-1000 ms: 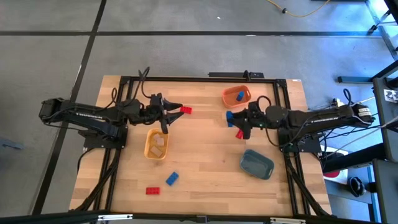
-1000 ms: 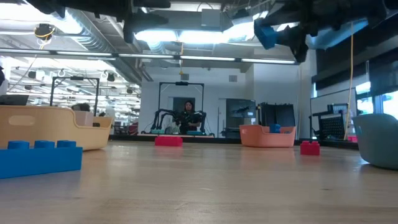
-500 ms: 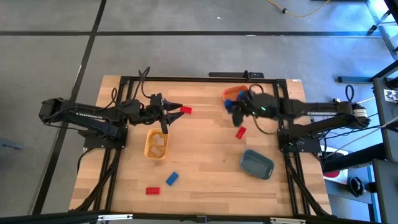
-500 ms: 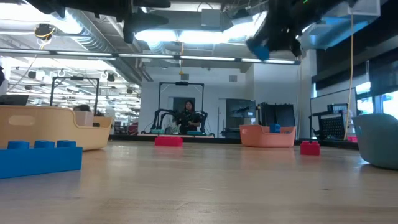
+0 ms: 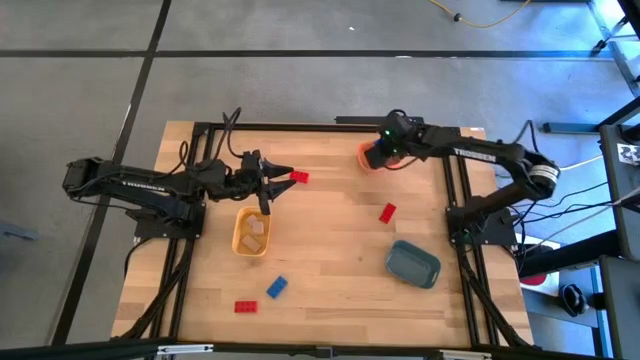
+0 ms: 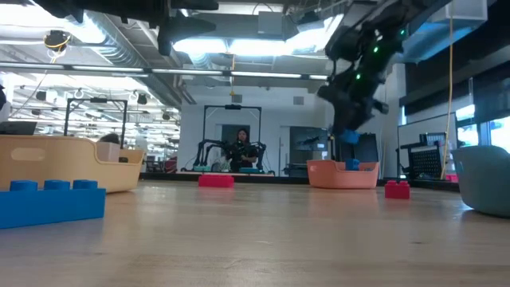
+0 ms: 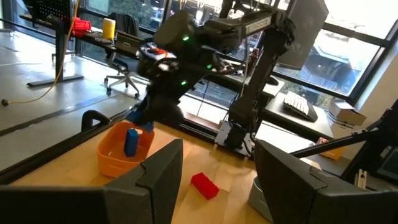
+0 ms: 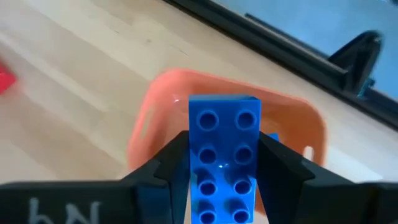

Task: Sort & place blocks by color
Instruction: Put the top blue game piece into the orange bin, then put the blue game piece into the orange bin

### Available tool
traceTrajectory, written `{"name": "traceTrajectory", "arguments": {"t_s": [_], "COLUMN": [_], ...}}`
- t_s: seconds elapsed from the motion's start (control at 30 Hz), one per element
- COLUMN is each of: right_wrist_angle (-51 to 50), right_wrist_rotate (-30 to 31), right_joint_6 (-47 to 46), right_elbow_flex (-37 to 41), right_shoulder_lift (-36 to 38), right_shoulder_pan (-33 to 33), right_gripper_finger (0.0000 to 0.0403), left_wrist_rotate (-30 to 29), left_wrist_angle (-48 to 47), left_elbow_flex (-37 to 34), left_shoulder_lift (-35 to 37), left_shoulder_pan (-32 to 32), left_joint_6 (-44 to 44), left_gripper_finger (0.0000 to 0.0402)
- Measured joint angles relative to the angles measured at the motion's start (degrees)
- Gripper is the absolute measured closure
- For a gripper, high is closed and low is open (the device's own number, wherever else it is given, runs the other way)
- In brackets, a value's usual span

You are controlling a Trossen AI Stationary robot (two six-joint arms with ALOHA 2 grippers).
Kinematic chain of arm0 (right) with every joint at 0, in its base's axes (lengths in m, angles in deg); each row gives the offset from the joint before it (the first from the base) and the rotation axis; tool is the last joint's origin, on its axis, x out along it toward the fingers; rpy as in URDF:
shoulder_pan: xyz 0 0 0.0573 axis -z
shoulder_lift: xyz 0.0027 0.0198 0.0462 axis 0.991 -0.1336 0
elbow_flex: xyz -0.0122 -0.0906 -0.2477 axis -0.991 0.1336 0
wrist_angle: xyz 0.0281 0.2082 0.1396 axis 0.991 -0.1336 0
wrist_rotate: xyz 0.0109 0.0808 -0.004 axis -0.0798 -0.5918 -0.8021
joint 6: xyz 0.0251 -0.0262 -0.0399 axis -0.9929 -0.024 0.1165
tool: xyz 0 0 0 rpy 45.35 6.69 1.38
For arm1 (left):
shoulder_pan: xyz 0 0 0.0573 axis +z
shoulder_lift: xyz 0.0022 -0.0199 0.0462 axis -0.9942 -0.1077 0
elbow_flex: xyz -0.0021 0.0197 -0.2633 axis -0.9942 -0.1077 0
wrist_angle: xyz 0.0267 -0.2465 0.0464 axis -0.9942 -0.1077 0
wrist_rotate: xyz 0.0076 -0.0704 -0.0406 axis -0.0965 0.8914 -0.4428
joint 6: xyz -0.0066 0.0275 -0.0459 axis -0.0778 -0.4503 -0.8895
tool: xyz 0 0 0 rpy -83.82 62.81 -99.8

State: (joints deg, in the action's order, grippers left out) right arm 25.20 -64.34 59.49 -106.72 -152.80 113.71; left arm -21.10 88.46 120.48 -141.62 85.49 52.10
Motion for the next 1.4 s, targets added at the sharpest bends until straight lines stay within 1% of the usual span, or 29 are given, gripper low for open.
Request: {"name": "traceTrajectory", "arguments": {"t_s": [0.1,0.4,0.53,0.7,0.77,0.93,1.03,1.1,1.17,1.3,1.4], "right_wrist_angle": [1.28,2.78,4.26,4.84,4.83,4.67,4.42,3.75,3.24,1.85,2.31], "right_wrist_rotate": [-1.47,-1.93,-2.10,-2.06,-2.07,-2.08,-2.07,-2.11,-3.21,-9.52,-14.77], "right_joint_6": [-0.67,-3.34,-4.74,-4.86,-4.82,-4.90,-4.61,-4.36,-2.96,0.22,0.84], "right_elbow_flex": [0.00,0.00,0.00,0.00,0.00,0.00,0.01,-0.01,-0.11,0.01,1.35], "right_shoulder_lift": [-3.17,-11.78,-13.78,-14.10,-14.10,-13.96,-12.99,-11.65,-9.37,-1.58,6.16], "right_shoulder_pan": [1.66,3.68,3.66,3.66,3.71,3.71,3.71,3.71,3.70,1.36,-2.78], "right_gripper_finger": [0.0261,0.0261,0.0261,0.0260,0.0233,0.0128,0.0087,0.0072,0.0066,0.0063,0.0062], "left_wrist_rotate": [-0.37,-0.53,-0.53,-0.53,-0.53,-0.59,-0.59,-0.61,-0.61,0.15,2.92], "left_wrist_angle": [0.00,0.00,0.00,0.00,0.00,0.00,0.00,0.00,0.00,0.00,0.00], "left_elbow_flex": [0.00,-0.02,-0.02,-0.02,-0.02,-0.04,-0.04,-0.04,-0.04,-0.04,-0.04], "left_shoulder_lift": [0.00,0.00,0.00,0.00,0.00,0.00,0.00,0.00,0.00,0.00,0.00], "left_shoulder_pan": [0.09,0.09,0.09,0.09,0.09,0.09,0.09,0.09,0.09,0.09,0.09], "left_joint_6": [0.00,0.02,0.02,0.04,0.04,0.04,0.07,0.04,0.06,-0.44,-2.82], "left_gripper_finger": [0.0211,0.0211,0.0211,0.0211,0.0211,0.0211,0.0211,0.0211,0.0211,0.0211,0.0211]}}
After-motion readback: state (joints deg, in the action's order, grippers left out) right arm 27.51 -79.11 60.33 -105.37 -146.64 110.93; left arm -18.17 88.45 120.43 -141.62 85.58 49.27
